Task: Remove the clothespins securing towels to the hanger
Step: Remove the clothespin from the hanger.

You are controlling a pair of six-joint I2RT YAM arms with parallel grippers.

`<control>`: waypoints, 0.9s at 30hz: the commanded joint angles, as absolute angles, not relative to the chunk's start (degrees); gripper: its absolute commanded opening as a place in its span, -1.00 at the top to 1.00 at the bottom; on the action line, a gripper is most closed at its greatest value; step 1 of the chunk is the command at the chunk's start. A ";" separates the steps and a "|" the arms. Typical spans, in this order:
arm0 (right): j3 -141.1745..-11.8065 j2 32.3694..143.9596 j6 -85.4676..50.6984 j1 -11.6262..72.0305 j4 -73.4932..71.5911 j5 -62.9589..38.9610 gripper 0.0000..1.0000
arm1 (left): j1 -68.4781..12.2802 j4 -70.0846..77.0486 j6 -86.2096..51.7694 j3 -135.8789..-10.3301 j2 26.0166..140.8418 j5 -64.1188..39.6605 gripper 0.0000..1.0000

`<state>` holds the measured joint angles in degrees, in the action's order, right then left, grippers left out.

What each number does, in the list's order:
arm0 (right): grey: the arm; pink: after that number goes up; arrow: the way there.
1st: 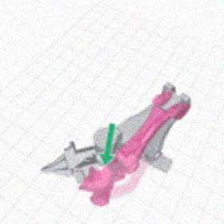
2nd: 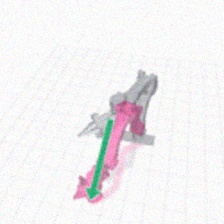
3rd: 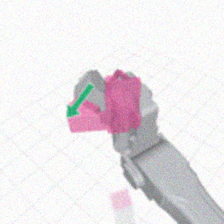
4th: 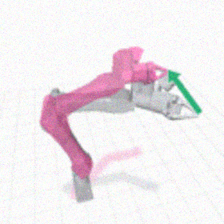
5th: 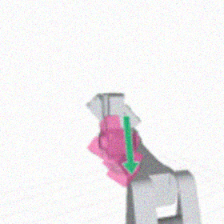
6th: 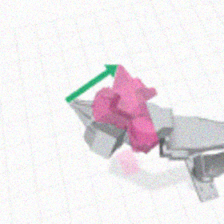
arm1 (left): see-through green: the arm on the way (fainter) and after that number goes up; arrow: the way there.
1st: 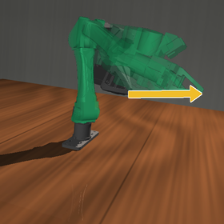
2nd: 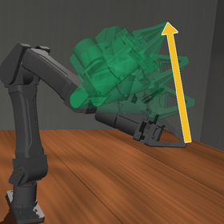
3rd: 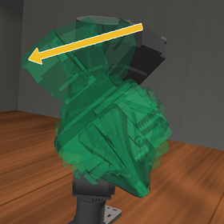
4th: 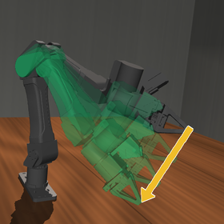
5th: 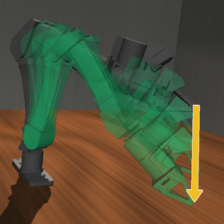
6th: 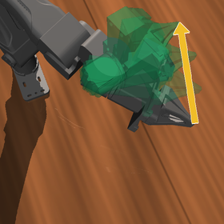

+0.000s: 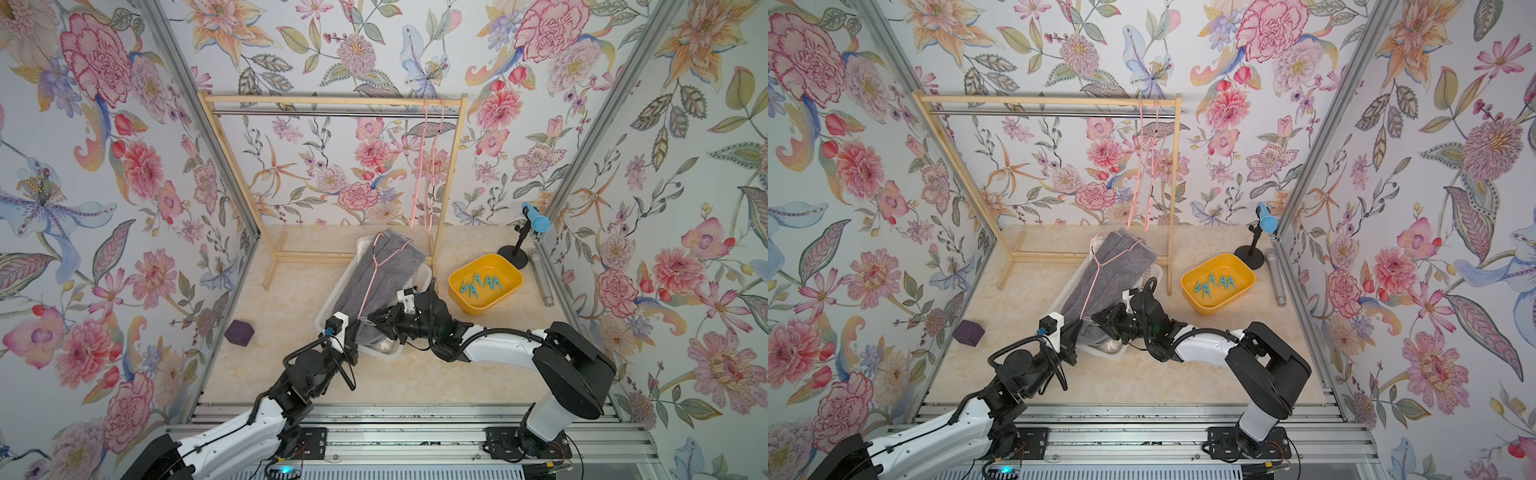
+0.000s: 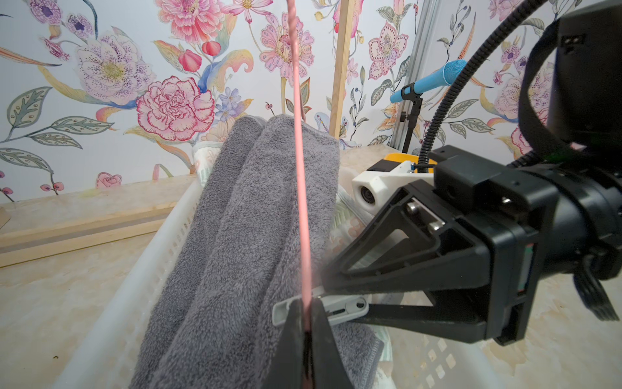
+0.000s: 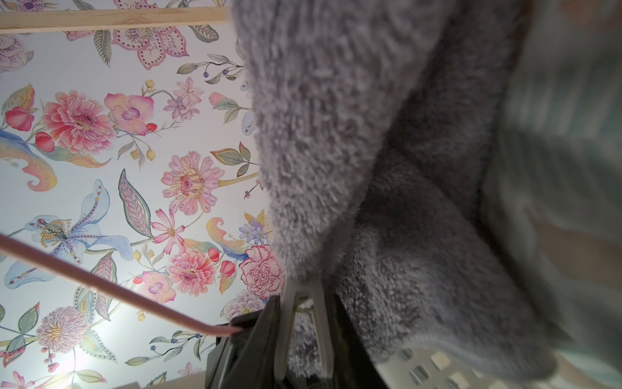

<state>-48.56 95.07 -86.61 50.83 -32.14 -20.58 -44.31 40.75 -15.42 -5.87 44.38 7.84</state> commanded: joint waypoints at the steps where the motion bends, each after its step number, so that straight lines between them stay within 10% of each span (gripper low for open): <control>1: -50.42 95.36 -85.80 51.06 -31.23 -20.51 0.54 | -44.74 42.15 -15.11 -6.43 43.54 8.28 1.00; 27: -51.15 91.03 -80.18 50.30 -24.04 -18.65 0.89 | -44.74 41.18 -15.12 -6.35 43.24 9.23 1.00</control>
<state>-49.52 93.17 -81.82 50.81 -26.59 -19.90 -44.31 39.57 -15.42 -5.87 43.70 7.94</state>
